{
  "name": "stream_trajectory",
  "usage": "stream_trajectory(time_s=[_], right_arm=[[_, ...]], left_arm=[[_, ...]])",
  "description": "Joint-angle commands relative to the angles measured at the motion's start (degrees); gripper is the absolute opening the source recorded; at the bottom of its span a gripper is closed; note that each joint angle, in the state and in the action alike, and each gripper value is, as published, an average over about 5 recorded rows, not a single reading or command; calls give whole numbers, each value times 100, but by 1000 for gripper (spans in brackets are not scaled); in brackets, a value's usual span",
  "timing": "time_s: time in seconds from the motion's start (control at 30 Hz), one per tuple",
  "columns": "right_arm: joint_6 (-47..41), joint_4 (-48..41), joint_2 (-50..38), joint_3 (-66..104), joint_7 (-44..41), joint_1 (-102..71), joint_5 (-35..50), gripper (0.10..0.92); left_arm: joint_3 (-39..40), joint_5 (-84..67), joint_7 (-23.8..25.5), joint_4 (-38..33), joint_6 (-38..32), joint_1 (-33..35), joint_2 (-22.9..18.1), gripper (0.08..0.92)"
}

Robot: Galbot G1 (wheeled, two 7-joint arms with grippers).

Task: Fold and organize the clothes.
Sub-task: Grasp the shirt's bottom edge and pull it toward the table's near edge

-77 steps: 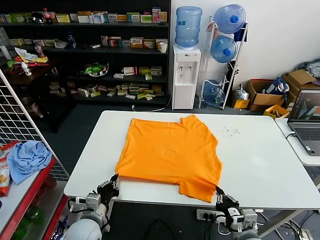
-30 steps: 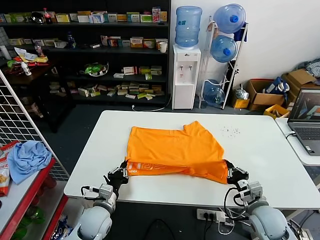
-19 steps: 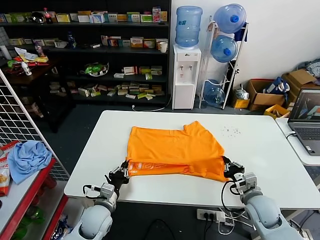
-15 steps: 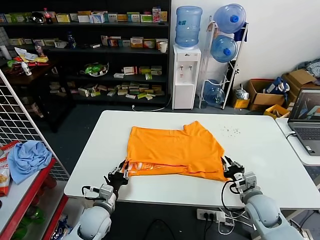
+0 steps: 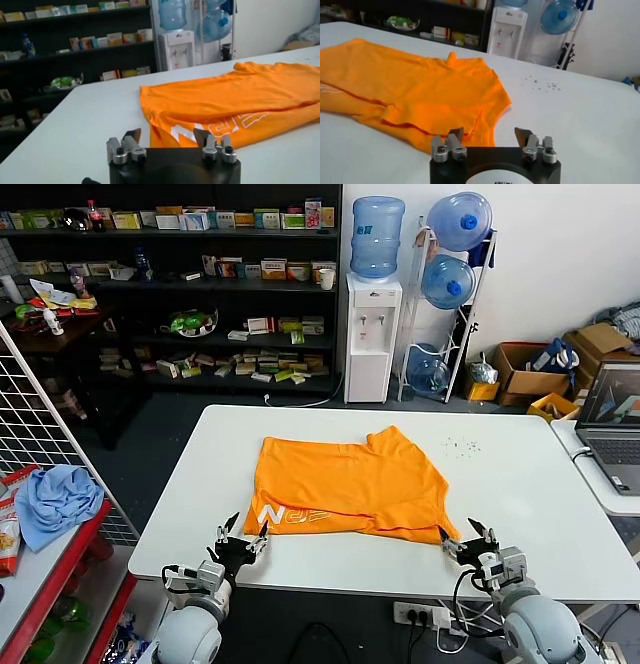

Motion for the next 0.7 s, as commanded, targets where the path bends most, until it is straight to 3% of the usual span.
stream_trajectory(time_s=[0.03, 0.17, 0.27, 0.7], right_arm=[[-223, 79, 19, 83, 37, -288, 91, 820], [-174, -108, 119, 10, 35, -160, 72, 813], [-166, -210, 145, -24, 35, -82, 72, 758], [-17, -451, 193, -58, -33, 22, 22, 386]], left_arm=[[-14, -161, -21, 90, 77, 29, -6, 802], [-19, -180, -16, 190, 79, -15, -32, 821], [-16, -184, 28, 285, 74, -44, -63, 791], [-35, -280, 288, 534, 36, -123, -75, 428]])
